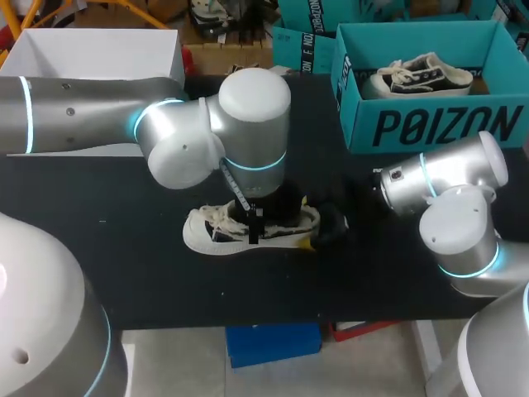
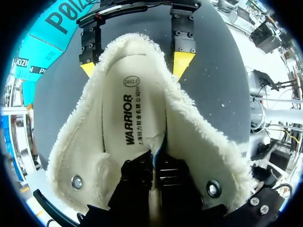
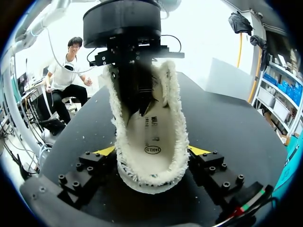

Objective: Take the shoe out of the shoebox, open the shoe tongue, remove and reinsert the insole, then place the shoe into the shoebox

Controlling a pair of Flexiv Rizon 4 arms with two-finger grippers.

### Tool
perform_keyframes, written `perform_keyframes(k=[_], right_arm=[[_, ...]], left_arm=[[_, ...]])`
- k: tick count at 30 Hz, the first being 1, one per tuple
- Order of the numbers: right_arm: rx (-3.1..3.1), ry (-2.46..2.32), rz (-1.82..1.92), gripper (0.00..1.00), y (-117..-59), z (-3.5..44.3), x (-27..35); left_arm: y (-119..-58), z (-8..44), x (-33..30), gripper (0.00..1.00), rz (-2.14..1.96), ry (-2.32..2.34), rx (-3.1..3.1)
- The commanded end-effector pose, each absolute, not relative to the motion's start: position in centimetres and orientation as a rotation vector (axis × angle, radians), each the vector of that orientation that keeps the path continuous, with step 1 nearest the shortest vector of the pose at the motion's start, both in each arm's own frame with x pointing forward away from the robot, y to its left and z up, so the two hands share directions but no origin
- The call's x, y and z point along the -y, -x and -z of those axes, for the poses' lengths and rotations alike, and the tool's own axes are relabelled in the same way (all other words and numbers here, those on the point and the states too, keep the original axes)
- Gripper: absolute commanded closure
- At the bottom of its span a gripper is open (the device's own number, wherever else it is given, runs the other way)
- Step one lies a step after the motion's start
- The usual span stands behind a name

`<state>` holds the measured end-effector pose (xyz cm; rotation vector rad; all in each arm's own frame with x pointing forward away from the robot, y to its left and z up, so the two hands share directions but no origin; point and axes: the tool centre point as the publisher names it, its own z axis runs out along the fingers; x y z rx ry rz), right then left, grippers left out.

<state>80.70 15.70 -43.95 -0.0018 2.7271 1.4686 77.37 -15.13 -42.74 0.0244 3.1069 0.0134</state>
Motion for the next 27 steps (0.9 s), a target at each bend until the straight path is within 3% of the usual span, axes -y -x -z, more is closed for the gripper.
perform_keyframes(k=[1,27], right_arm=[[-2.727,-0.004,-1.465,1.00,-81.0,44.4,-15.7],[-2.727,-0.004,-1.465,1.00,-81.0,44.4,-15.7]], left_arm=[[-75.6,50.8,14.6,1.00,0.151,-0.082,-3.155],[-74.5,43.5,15.9,1.00,0.354,-0.115,-3.092]])
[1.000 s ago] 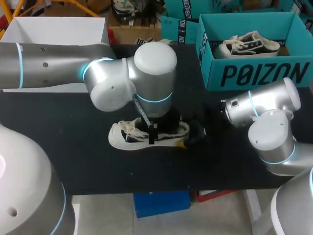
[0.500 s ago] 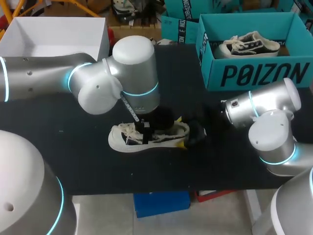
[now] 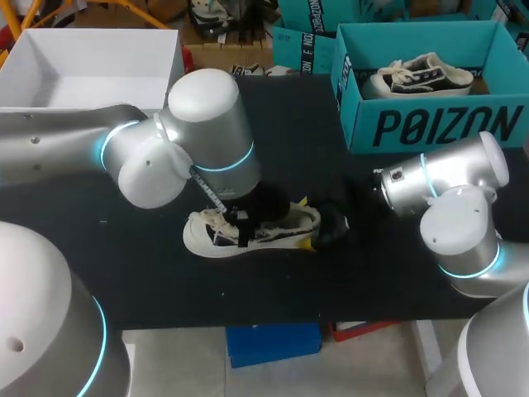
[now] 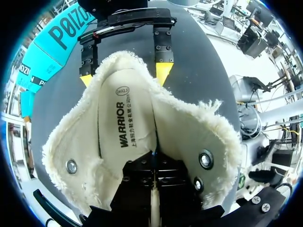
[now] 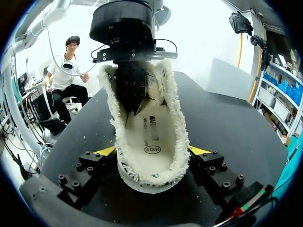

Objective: Take the shoe out of the shoebox, open the shoe tongue, remove and reinsert the insole, then place the shoe into the shoebox

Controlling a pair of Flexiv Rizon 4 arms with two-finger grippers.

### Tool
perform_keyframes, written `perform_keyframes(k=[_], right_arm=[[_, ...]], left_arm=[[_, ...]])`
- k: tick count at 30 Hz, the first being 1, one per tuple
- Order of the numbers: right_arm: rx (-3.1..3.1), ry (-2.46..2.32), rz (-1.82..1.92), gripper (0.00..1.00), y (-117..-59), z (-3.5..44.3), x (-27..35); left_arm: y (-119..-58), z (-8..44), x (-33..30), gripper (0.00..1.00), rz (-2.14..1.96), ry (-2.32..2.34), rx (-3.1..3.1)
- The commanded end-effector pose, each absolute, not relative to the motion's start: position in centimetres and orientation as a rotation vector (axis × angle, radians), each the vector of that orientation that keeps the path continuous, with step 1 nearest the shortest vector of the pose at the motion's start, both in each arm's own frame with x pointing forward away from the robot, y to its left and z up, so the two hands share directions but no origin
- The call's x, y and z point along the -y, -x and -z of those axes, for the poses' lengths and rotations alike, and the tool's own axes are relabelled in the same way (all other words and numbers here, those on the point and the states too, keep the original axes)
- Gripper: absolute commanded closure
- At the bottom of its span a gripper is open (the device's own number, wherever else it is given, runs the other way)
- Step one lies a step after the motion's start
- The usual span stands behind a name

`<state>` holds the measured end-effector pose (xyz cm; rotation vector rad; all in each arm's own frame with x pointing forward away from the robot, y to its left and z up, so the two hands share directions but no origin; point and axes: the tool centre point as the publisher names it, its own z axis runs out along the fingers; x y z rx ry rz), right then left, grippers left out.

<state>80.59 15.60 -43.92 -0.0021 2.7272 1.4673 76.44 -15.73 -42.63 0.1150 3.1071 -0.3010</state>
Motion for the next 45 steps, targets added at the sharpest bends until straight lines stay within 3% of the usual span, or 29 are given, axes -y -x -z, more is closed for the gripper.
perform_keyframes(k=[1,15,45], right_arm=[[-2.727,-0.004,-1.465,1.00,-81.0,44.4,-15.7],[-2.727,-0.004,-1.465,1.00,-81.0,44.4,-15.7],[-2.727,-0.004,-1.465,1.00,-81.0,44.4,-15.7]], left_arm=[[-74.7,43.2,15.9,1.00,0.366,-0.112,-3.090],[-75.1,39.7,16.3,1.00,0.421,-0.107,-3.074],[-76.1,37.4,15.9,1.00,0.489,-0.106,-3.064]])
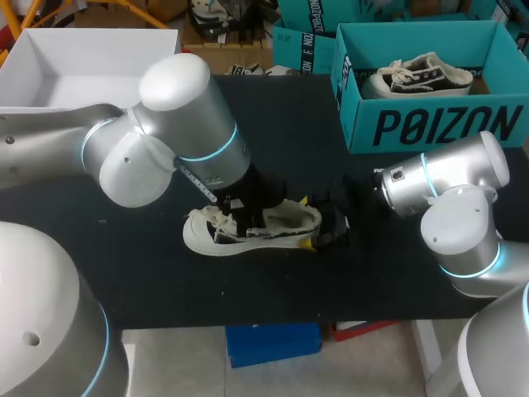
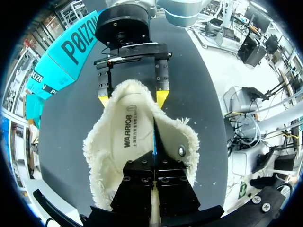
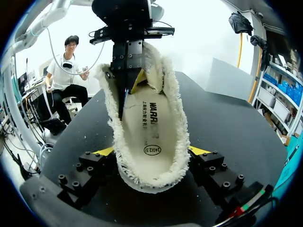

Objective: Take the shoe out of the shoebox, open the shoe tongue, remove and reinsert the insole, then place the shoe into the shoebox

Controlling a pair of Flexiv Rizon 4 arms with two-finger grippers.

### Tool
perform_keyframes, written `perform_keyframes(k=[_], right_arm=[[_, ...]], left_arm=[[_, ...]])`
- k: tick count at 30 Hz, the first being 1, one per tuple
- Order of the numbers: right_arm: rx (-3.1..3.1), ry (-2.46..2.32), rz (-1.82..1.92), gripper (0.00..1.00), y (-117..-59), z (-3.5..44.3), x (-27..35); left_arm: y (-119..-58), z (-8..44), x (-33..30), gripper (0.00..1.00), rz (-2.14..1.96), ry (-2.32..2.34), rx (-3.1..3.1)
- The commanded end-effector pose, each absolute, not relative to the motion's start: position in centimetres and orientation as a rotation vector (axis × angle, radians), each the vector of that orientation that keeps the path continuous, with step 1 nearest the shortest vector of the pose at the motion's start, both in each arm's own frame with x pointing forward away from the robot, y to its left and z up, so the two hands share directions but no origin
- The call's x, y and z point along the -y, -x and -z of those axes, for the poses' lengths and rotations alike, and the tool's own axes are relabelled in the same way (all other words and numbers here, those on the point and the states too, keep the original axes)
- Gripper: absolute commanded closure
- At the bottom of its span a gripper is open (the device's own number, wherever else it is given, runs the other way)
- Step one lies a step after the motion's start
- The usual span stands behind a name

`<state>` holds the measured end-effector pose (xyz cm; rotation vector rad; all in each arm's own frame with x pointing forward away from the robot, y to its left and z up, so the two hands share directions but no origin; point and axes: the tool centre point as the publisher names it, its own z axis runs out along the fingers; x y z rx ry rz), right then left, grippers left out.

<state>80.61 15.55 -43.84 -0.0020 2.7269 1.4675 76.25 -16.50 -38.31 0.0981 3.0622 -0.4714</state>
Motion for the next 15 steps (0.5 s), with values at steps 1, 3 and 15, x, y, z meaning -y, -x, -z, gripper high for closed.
perform_keyframes(k=[1,3,15], right_arm=[[-2.727,-0.004,-1.465,1.00,-81.0,44.4,-15.7],[-2.727,-0.004,-1.465,1.00,-81.0,44.4,-15.7],[-2.727,-0.004,-1.465,1.00,-81.0,44.4,-15.7]], left_arm=[[-76.1,37.2,15.8,1.00,0.498,-0.107,-3.065],[-76.1,36.8,15.8,1.00,0.502,-0.107,-3.065],[-76.0,35.6,15.4,1.00,0.527,-0.102,-3.040]])
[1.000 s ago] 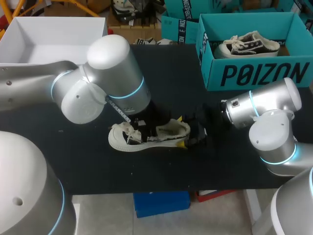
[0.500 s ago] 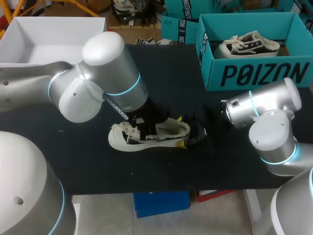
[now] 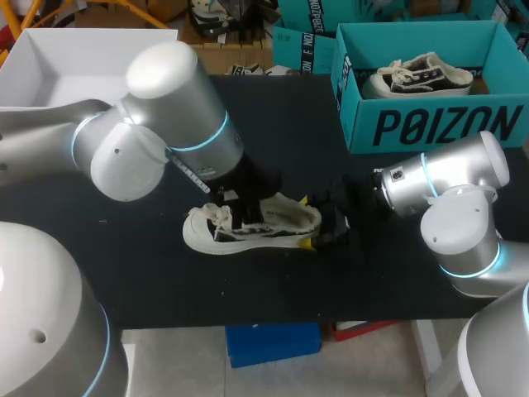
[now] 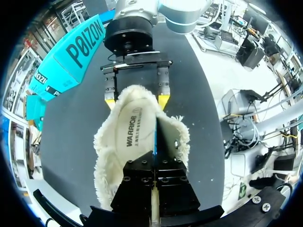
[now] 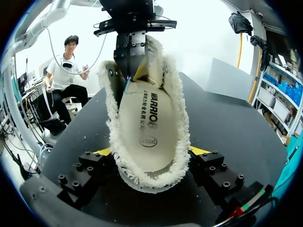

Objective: Take the shoe out of the shoebox, open the shoe tongue, remove and reinsert the insole, then place the shoe into the shoebox

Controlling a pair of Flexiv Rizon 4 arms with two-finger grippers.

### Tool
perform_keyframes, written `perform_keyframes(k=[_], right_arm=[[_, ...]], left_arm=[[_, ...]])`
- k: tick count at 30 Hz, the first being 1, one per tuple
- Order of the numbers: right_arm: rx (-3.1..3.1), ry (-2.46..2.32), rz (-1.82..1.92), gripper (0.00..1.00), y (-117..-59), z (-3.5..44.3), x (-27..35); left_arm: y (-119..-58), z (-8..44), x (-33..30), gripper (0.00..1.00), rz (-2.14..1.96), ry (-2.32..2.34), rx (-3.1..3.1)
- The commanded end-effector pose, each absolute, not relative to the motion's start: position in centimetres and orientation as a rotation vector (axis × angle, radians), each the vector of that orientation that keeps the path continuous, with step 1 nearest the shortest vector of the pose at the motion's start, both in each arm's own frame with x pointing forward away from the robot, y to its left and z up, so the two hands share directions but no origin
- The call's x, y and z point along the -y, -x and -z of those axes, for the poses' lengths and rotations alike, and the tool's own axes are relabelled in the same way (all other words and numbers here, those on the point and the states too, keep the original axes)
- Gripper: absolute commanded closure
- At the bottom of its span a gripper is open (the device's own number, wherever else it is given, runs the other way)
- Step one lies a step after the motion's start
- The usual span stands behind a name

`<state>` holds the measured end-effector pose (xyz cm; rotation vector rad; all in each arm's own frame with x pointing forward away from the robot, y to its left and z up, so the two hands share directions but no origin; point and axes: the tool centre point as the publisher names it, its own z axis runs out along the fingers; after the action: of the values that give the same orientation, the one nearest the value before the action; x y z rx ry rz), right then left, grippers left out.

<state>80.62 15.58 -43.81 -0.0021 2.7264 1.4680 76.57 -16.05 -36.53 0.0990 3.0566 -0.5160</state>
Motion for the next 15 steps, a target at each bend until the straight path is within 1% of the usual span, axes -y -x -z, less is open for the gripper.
perform_keyframes(k=[1,15], right_arm=[[-2.727,-0.004,-1.465,1.00,-80.95,44.37,-15.69],[-2.727,-0.004,-1.465,1.00,-80.95,44.37,-15.69]], left_arm=[[-75.95,35.49,15.43,1.00,0.526,-0.103,-3.037],[-75.95,35.16,15.42,1.00,0.535,-0.098,-3.027]])
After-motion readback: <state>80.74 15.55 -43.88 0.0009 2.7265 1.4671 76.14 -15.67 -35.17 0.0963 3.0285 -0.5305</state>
